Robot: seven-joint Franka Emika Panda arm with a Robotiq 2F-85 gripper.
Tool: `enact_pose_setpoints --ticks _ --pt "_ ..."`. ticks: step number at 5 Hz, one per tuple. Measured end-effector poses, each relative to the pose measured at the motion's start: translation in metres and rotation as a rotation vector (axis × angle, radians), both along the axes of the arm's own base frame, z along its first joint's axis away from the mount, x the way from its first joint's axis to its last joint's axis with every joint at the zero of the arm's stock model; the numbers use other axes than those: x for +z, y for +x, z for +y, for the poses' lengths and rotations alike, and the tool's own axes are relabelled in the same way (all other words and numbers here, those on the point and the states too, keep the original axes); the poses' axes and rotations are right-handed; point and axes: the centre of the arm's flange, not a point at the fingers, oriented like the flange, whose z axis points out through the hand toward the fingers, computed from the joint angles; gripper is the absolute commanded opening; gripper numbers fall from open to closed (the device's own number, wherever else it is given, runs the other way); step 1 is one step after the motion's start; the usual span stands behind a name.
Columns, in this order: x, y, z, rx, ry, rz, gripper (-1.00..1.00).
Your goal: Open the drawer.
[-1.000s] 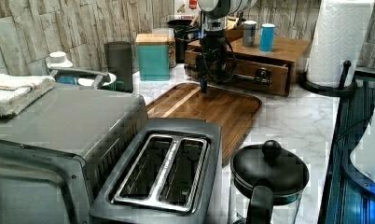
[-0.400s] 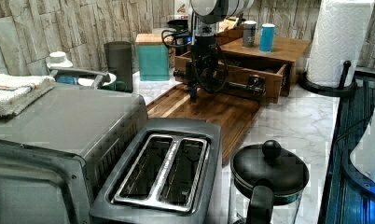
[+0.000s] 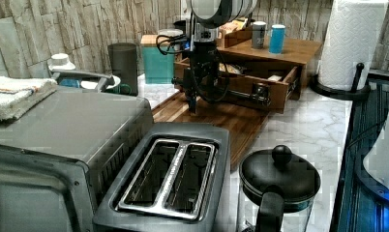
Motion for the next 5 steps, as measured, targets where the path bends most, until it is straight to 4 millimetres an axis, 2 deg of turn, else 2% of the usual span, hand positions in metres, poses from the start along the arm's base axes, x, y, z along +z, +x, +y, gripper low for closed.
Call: enact_pose_setpoints --ticks 4,5 --pt "0.005 -0.003 0.038 -0.035 0.011 0.005 1.0" --pt "0.004 -0.004 0.038 -0.047 0.011 0.011 1.0"
